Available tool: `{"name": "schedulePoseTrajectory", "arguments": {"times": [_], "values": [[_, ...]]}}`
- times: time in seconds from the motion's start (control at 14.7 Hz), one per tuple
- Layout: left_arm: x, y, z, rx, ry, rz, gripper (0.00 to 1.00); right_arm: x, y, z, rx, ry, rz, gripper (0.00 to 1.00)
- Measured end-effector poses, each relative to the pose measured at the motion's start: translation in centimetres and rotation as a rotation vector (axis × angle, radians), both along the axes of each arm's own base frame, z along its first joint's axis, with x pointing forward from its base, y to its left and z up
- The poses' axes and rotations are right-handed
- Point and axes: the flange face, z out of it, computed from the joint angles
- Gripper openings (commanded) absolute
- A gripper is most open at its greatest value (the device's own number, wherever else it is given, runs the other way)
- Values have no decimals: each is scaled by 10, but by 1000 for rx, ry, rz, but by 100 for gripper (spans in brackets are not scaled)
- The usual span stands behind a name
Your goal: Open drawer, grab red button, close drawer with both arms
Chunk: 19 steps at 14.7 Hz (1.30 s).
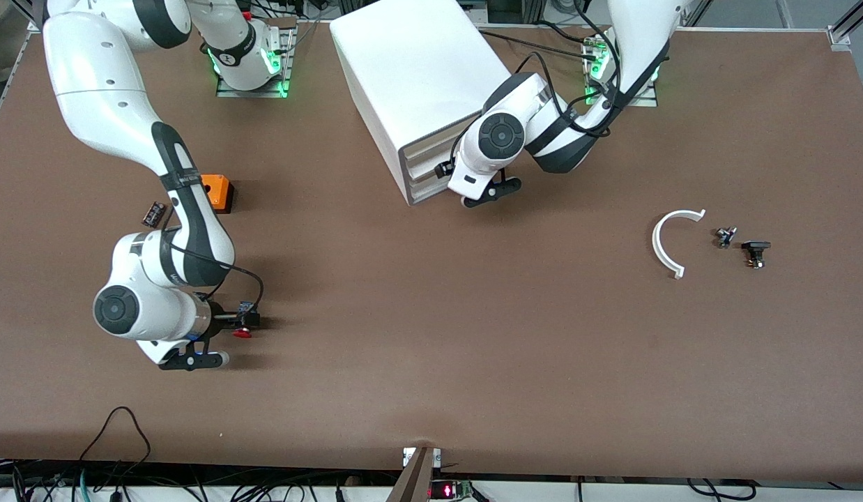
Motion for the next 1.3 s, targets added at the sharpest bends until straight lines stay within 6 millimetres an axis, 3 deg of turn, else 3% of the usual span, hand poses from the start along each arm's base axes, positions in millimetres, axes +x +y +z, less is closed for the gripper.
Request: {"name": "schedulePoseTrajectory", "arguments": {"times": [0.14,0.27,0.55,0.75,0.95,1.16,1.3], "values": [[0,0,0,-3,7,5,100,5,0,44,4,-59,2,99],[0,-1,1,-4,9,5,100,6,0,101,8,-125,6,99],[15,-1,20,-15,0,13,100,-16,-2,212,5,-176,5,99],[39,9,49,-9,-8,-7,100,-35,-6,259,-5,-163,-50,99],[80,50,81,36,-49,-121,100,-54,-22,293,-26,-135,-99,99],[133,121,115,33,-95,-173,100,-77,-42,332,-35,-117,-131,99],[154,168,135,3,-117,-239,100,-94,-47,356,-49,-116,-139,99]]}}
